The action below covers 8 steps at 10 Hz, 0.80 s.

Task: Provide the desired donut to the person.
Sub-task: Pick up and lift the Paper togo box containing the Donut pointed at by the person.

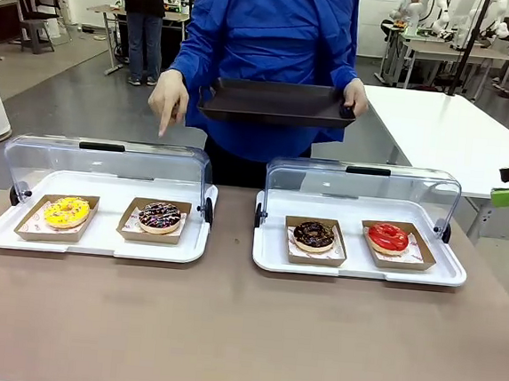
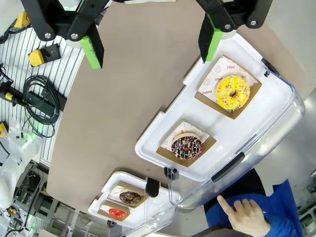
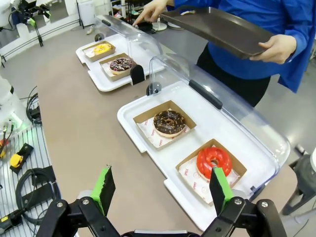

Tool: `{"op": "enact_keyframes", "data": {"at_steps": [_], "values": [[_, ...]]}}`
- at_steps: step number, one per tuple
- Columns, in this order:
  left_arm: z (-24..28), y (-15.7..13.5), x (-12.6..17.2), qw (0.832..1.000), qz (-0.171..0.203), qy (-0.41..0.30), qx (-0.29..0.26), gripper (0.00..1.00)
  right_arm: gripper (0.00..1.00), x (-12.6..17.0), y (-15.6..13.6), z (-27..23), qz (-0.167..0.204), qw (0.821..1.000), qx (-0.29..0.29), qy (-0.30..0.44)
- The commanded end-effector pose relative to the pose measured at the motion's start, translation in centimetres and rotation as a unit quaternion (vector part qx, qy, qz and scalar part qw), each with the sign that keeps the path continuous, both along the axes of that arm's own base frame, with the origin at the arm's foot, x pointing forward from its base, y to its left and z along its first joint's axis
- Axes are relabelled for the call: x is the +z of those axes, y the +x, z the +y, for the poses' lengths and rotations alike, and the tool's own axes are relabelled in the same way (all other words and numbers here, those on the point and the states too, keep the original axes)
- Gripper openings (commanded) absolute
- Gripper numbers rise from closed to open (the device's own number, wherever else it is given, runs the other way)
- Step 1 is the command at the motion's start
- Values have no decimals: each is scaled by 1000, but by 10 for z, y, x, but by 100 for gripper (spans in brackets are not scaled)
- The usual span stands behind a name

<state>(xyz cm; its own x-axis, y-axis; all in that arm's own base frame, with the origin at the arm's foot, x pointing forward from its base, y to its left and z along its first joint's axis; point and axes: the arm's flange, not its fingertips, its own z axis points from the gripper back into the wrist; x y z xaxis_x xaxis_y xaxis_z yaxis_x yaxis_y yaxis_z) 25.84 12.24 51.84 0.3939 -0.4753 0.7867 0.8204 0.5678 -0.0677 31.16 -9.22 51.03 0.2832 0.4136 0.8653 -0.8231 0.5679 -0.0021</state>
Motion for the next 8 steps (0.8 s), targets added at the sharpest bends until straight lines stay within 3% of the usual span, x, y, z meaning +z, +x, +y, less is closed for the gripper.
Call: {"op": "enact_keyframes", "data": {"at_steps": [1, 7, 8], "values": [[1, 0, 0, 1000, -1, -3, 1, 100, 100, 1, -1, -2, -5, 1000, 4, 0], [1, 0, 0, 1000, 0, 0, 1, 100, 100, 1, -1, -2, -5, 1000, 4, 0], [-4, -27, 31, 998, -33, 49, -4, 100, 100, 1, -1, -2, -5, 1000, 4, 0]]}}
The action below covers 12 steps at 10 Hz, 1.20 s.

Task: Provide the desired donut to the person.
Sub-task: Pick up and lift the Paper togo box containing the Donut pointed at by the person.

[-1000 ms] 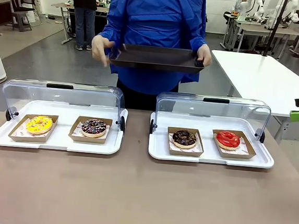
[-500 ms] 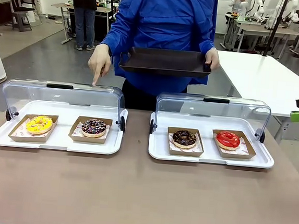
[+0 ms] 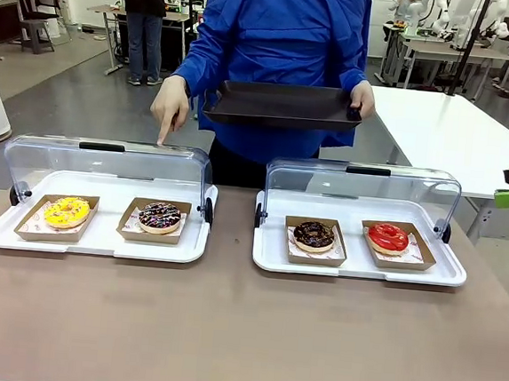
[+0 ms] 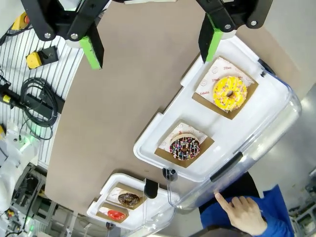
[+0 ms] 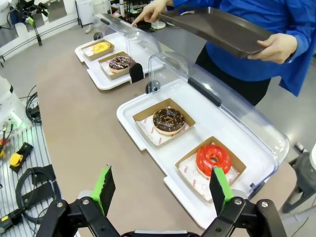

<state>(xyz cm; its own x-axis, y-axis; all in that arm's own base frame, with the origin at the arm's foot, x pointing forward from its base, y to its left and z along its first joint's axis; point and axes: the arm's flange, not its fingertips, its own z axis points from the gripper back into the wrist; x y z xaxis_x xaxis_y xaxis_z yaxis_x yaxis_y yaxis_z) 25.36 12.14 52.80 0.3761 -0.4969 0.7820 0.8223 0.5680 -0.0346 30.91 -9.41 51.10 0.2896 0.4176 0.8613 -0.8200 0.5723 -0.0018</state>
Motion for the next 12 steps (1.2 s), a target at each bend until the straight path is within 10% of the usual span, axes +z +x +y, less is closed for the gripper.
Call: {"op": "enact_keyframes", "data": {"at_steps": [1, 7, 12], "values": [[-49, -22, 38, 993, -20, 104, -53, 100, 100, 0, 2, 0, -8, 1000, 7, 3], [-229, 90, -76, 939, 40, 281, -196, 100, 100, 0, 2, 0, -8, 1000, 7, 3], [-247, 155, -141, 934, -10, 298, -196, 100, 100, 0, 2, 0, -8, 1000, 7, 3]]}}
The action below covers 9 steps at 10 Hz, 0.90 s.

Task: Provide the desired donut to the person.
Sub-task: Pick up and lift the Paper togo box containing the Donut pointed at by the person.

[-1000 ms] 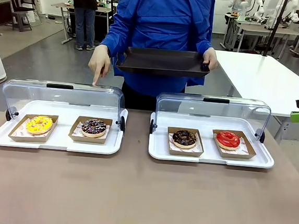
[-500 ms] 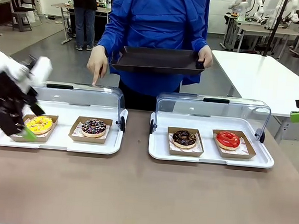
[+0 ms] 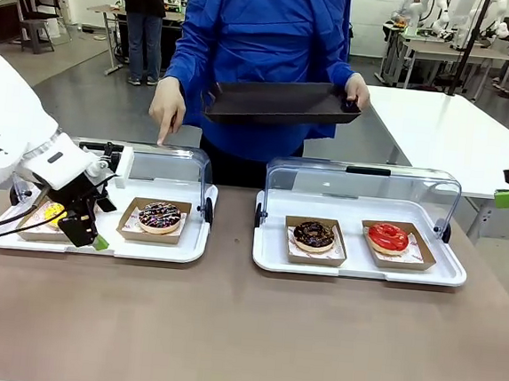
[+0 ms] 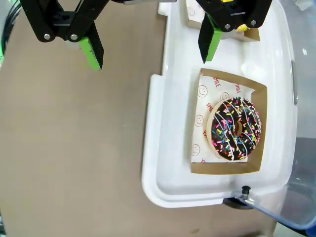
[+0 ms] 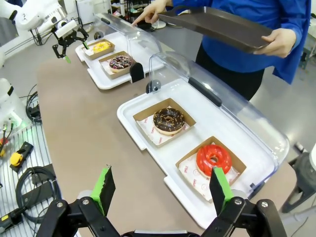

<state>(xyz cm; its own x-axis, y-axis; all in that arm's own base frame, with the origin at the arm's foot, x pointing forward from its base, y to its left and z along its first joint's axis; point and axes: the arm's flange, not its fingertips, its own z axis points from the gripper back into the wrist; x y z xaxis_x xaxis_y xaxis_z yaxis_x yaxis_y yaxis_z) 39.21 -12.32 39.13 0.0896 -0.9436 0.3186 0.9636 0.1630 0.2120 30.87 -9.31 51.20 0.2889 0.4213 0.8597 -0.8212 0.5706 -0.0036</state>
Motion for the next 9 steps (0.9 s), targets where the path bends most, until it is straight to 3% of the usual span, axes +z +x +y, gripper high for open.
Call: {"op": "enact_keyframes", "data": {"at_steps": [1, 2, 3, 7, 9], "values": [[-5, 29, -2, 1000, 12, -5, -7, 100, 100, -1, 2, -1, -8, 1000, 6, 5], [0, 0, 0, 1000, 0, 0, 0, 100, 100, -1, 2, -1, -8, 1000, 6, 5], [0, 0, 0, 1000, 0, 0, 0, 100, 100, -1, 2, -1, -8, 1000, 6, 5], [-17, 62, -45, 1000, -1, 28, 0, 100, 100, -1, 2, -1, -8, 1000, 6, 5], [-20, 71, -57, 999, -23, 47, 5, 100, 100, -1, 2, -1, -8, 1000, 6, 5]]}}
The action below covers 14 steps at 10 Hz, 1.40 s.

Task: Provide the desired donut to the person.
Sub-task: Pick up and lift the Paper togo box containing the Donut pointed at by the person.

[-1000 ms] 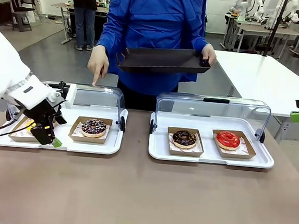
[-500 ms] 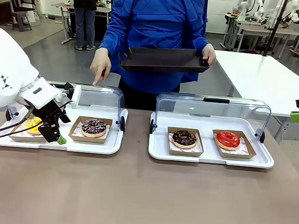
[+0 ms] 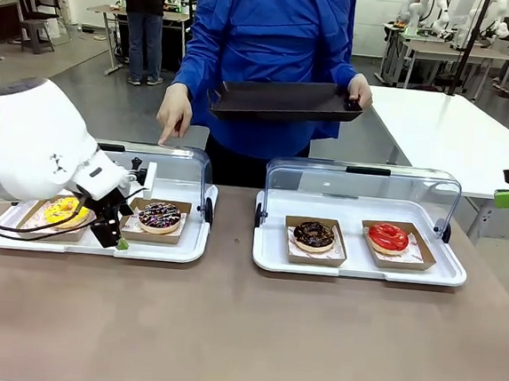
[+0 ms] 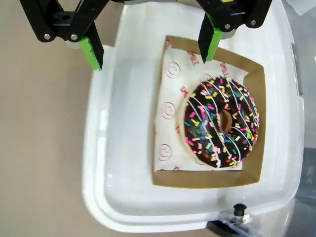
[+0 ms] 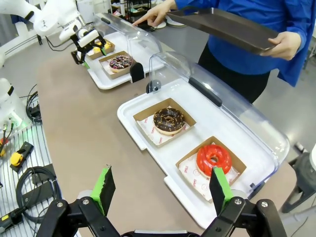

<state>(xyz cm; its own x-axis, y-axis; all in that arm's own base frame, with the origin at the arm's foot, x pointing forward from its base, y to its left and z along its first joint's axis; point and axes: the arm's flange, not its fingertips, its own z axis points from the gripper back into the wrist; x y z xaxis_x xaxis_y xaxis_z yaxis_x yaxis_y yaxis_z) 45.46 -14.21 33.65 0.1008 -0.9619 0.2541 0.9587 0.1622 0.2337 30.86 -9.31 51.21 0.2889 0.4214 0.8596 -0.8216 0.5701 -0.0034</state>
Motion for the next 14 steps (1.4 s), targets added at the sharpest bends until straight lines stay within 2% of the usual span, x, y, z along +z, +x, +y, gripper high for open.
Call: {"op": "enact_keyframes", "data": {"at_steps": [1, 2, 3, 4, 5, 7, 8, 10, 14], "values": [[-2, 12, -7, 999, -27, 25, 5, 100, 100, -1, 2, -1, -8, 1000, 6, 5], [-2, 13, -8, 999, -25, 27, 4, 100, 100, -1, 2, -1, -8, 1000, 6, 5], [-1, 13, -6, 999, -26, 37, 1, 45, 100, -1, 2, -1, -8, 1000, 6, 5], [0, 12, -4, 999, -23, 42, 9, 44, 100, -1, 2, -1, -8, 1000, 6, 5], [0, 9, -3, 999, -11, 44, 1, 0, 100, -1, 2, -1, -8, 1000, 6, 5], [-5, 4, -3, 999, 3, 49, -11, 0, 100, -1, 2, -1, -8, 1000, 6, 5], [-5, 3, -3, 999, 10, 45, -16, 19, 100, -1, 2, -1, -8, 1000, 6, 5], [-4, 5, -6, 998, 16, 51, -11, 0, 100, -1, 2, -1, -8, 1000, 6, 5], [-5, -4, -1, 999, 14, 41, -18, 0, 100, -1, 2, -1, -8, 1000, 6, 5]]}}
